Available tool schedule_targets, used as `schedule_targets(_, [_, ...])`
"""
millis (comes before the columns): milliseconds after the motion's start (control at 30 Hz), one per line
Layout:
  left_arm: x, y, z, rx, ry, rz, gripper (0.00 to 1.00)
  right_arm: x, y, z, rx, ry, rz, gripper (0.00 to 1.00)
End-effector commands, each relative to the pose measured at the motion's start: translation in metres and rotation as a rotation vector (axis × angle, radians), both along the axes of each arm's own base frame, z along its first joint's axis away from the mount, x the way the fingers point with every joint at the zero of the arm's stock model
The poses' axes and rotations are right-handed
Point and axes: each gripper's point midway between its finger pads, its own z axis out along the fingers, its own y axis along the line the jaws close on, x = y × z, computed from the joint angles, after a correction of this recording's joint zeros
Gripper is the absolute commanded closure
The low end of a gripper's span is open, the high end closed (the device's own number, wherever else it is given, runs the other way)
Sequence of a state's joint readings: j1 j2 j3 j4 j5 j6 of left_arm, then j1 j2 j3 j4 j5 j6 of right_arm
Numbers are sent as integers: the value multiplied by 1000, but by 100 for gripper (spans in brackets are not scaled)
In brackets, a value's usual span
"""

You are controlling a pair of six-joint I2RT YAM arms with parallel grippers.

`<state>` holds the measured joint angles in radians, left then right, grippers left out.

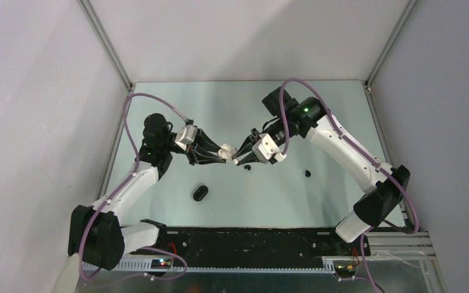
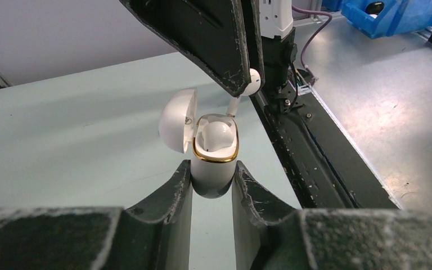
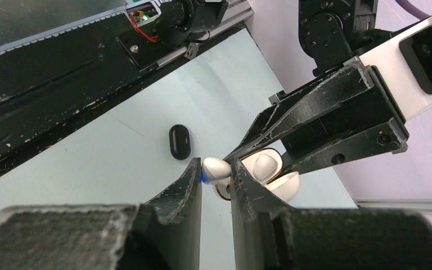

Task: Insert the wireless bluetooth earbuds into the charging case
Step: Place the earbud in the charging case.

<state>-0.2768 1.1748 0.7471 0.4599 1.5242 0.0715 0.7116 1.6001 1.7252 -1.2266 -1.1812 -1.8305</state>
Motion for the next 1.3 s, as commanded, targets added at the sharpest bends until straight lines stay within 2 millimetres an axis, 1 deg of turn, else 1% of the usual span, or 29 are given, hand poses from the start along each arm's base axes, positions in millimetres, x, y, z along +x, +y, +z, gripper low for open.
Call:
schedule_targets(0, [-7, 0, 6, -20, -74, -11, 100, 8, 7, 12, 35, -52, -13, 95])
schedule_targets(133, [-8, 1, 4, -20, -78, -7, 100, 13, 9, 20, 52, -55, -42, 95])
schedule_targets(267, [-8, 1, 6, -24, -90, -6, 100, 20, 9, 15, 39, -78, -63, 95])
schedule_targets(400, [-8, 1, 6, -25, -95, -3, 100, 16, 6, 10, 29, -85, -44, 95])
schedule_targets(667, [-8, 1, 6, -25, -94, 8, 100, 2, -1, 2, -2, -76, -1, 96])
schedule_targets(1033, [-9, 1, 6, -29, -107, 5, 100, 5, 0, 0, -19, -77, -15, 96])
schedule_targets(1233, [-12, 1, 6, -33, -127, -5, 100, 9, 2, -5, -39, -61, -18, 94])
schedule_targets(1267, [-12, 1, 6, -33, -127, -9, 100, 6, 0, -2, -40, -59, -6, 94])
